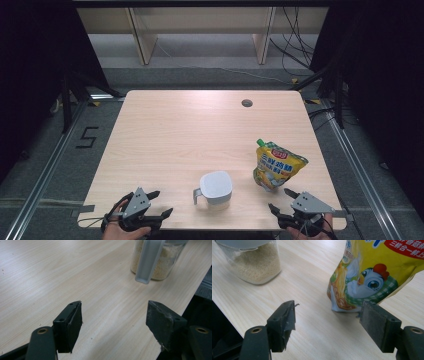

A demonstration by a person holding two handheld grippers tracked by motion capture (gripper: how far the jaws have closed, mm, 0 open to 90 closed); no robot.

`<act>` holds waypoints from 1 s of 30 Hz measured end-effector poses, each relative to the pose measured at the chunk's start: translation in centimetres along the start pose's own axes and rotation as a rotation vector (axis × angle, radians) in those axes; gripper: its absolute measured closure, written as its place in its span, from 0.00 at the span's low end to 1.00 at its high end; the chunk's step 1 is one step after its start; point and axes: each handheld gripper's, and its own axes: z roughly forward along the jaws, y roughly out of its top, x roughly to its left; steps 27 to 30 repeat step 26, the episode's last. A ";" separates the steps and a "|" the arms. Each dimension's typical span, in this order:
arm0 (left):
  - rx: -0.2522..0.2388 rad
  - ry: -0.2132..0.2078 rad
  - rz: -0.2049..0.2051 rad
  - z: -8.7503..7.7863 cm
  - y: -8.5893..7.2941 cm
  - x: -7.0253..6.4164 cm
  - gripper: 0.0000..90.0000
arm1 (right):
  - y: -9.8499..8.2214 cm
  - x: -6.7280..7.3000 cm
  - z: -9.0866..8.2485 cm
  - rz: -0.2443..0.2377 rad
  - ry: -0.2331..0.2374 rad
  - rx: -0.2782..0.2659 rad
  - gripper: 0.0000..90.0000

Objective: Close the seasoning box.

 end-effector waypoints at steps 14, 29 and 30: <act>0.022 0.019 0.007 0.2 -0.2 0.3 0.30 | -0.4 0.1 0.5 0.040 0.019 0.067 0.31; 0.041 0.039 0.008 0.3 -0.4 0.8 0.29 | -0.5 -0.3 0.5 0.011 0.014 0.063 0.31; 0.041 0.039 0.008 0.3 -0.4 0.8 0.29 | -0.5 -0.3 0.5 0.011 0.014 0.063 0.31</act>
